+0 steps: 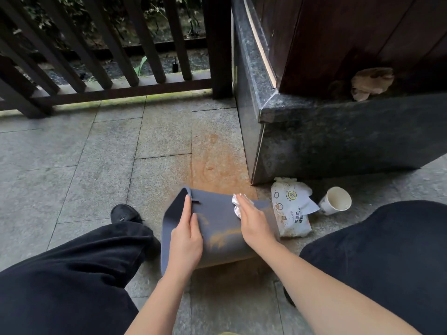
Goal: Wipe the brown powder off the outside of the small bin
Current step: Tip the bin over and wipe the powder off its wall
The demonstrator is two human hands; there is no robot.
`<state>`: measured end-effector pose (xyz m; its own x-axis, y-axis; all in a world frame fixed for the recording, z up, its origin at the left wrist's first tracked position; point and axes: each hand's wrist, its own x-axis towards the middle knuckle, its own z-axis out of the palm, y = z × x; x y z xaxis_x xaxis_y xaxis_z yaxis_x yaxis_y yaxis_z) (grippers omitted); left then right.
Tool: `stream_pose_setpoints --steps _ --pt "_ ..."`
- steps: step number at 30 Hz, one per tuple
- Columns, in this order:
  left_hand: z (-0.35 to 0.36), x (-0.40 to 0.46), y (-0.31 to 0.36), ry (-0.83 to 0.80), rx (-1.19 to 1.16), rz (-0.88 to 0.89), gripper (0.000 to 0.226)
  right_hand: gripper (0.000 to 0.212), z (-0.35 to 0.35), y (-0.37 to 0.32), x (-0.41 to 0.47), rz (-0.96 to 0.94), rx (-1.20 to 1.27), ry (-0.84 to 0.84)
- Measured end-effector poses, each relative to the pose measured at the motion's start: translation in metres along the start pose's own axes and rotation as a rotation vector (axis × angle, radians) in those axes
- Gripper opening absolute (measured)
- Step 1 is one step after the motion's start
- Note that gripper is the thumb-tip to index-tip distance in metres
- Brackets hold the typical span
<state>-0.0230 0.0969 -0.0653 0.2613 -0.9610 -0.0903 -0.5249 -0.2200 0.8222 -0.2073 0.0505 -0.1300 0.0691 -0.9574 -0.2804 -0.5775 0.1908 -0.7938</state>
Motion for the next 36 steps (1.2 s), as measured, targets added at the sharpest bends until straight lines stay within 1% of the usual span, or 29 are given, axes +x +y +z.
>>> stream_pose_setpoints --steps 3,4,6,7,10,12,18,21,24,27,29,31,33,35,36 --pt "-0.001 -0.018 0.001 -0.046 -0.006 0.051 0.053 0.049 0.024 -0.037 -0.012 -0.105 0.258 -0.067" --pt "-0.001 -0.023 0.0 -0.059 -0.01 0.057 0.052 0.048 0.032 -0.048 -0.016 -0.139 0.308 -0.058" --pt "-0.004 -0.031 -0.002 -0.072 -0.006 0.052 0.05 0.047 0.043 -0.062 -0.026 -0.172 0.326 -0.003" --pt "-0.006 -0.033 -0.003 -0.067 -0.005 0.047 0.05 0.048 0.046 -0.063 -0.032 -0.183 0.278 0.013" --pt "-0.011 -0.037 -0.006 -0.041 0.001 -0.02 0.049 0.052 0.048 -0.043 -0.048 -0.256 -0.048 -0.015" --pt "-0.013 -0.037 -0.005 -0.02 -0.008 -0.05 0.049 0.052 0.045 -0.025 -0.051 -0.194 -0.169 -0.054" --pt "-0.019 -0.025 -0.004 0.018 -0.037 -0.144 0.048 0.05 0.029 0.006 -0.027 0.011 -0.24 -0.096" --pt "-0.02 -0.021 -0.006 0.019 -0.037 -0.16 0.047 0.045 0.01 0.026 -0.015 0.108 -0.337 -0.066" --pt "-0.019 -0.02 -0.008 0.01 -0.049 -0.162 0.046 0.044 -0.003 0.038 -0.012 0.282 -0.258 -0.012" --pt "-0.019 -0.018 -0.011 -0.017 -0.052 -0.154 0.046 0.031 -0.01 0.044 -0.01 0.46 -0.175 0.073" --pt "-0.021 -0.017 -0.012 -0.032 -0.047 -0.144 0.046 0.025 -0.015 0.048 -0.008 0.558 -0.138 0.079" --pt "-0.022 -0.017 -0.011 -0.04 -0.038 -0.133 0.047 0.024 -0.017 0.048 -0.009 0.615 -0.114 0.09" --pt "-0.024 -0.018 -0.01 -0.042 -0.032 -0.124 0.047 0.028 -0.014 0.039 -0.013 0.583 -0.141 0.129" --pt "-0.026 -0.02 -0.009 -0.045 -0.031 -0.119 0.047 0.039 -0.006 0.022 -0.017 0.427 -0.199 0.158" --pt "-0.025 -0.021 -0.007 -0.052 -0.031 -0.11 0.048 0.043 -0.002 0.01 -0.018 0.318 -0.203 0.142"
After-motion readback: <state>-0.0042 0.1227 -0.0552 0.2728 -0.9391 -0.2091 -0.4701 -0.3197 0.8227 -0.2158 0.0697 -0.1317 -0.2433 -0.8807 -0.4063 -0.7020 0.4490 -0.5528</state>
